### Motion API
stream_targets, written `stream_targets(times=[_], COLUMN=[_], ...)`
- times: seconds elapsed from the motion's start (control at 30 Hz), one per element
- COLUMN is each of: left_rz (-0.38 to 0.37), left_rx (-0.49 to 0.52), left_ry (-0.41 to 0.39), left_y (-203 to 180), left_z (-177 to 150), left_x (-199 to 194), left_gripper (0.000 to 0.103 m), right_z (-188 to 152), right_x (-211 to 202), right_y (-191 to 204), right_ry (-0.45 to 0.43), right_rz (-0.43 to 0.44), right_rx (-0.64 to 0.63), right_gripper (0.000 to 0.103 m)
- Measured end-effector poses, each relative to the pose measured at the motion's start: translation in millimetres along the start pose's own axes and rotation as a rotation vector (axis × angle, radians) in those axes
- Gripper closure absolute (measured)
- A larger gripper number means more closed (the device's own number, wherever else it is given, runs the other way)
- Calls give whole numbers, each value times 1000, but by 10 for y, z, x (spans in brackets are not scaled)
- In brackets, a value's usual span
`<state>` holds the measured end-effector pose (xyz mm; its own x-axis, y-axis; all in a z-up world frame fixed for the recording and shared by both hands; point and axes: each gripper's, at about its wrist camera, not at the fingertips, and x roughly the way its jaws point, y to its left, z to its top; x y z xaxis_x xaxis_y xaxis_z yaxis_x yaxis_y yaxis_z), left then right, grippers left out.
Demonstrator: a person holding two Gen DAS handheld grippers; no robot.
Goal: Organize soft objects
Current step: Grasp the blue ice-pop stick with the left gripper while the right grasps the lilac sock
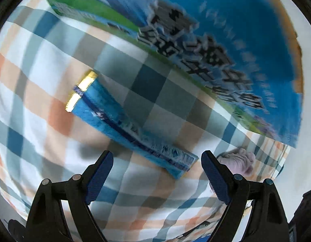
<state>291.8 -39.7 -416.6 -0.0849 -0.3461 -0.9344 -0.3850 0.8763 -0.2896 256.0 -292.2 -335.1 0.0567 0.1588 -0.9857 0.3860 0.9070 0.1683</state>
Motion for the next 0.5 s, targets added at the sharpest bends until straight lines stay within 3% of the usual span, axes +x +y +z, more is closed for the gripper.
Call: stream_targets(times=[0.1,0.17,0.23,0.4,0.5], left_rz=[15,46,62,89,164], left_rx=[-16,19,54,116,193], left_ry=[-32,-64,-65,-40,-44], left_y=[-39,-114,-158,-120,-74], left_z=[-5,-36,-44,-134,-228], left_x=[98,117,145,144,80], left_gripper=[14,26,56,66,67], right_z=[18,35,55,110,132], right_x=[126,187,245,412,573], right_y=[-29,-44,-75,-130,-182], right_ry=[12,23,33,63,109], right_rz=[-3,-2,10,34,83], right_rx=[9,17,33,77,135], right_gripper=[0,0,0,0,1])
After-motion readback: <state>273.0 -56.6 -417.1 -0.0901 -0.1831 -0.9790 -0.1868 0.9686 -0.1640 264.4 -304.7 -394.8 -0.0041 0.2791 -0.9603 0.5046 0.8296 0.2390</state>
